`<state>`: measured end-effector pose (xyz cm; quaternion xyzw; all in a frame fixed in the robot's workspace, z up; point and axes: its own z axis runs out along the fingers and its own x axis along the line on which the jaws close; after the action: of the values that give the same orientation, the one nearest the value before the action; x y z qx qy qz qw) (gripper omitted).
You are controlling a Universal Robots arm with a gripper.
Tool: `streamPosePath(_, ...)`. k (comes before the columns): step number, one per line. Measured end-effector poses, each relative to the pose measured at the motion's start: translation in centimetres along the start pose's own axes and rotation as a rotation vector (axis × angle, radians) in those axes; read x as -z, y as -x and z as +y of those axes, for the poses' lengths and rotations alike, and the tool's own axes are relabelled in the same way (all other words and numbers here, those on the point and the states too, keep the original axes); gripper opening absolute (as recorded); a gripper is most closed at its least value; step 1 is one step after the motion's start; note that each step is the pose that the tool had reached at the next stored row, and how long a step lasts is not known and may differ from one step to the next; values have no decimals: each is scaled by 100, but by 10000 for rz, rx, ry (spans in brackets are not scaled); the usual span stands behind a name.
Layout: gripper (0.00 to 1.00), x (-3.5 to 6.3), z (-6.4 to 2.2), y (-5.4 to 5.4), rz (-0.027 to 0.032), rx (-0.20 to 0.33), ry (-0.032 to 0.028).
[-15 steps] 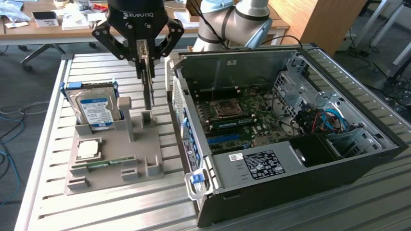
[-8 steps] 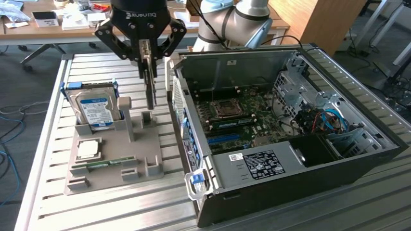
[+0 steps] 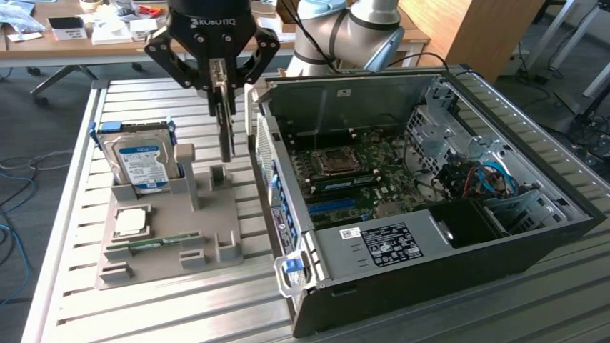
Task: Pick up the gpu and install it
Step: 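Pick up the gpu and move the gpu toward the slot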
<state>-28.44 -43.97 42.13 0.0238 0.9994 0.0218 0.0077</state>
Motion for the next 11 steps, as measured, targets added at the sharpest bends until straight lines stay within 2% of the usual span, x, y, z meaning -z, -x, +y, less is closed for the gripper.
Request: streamPosePath(11, 27, 0, 1, 22, 0, 0, 0)
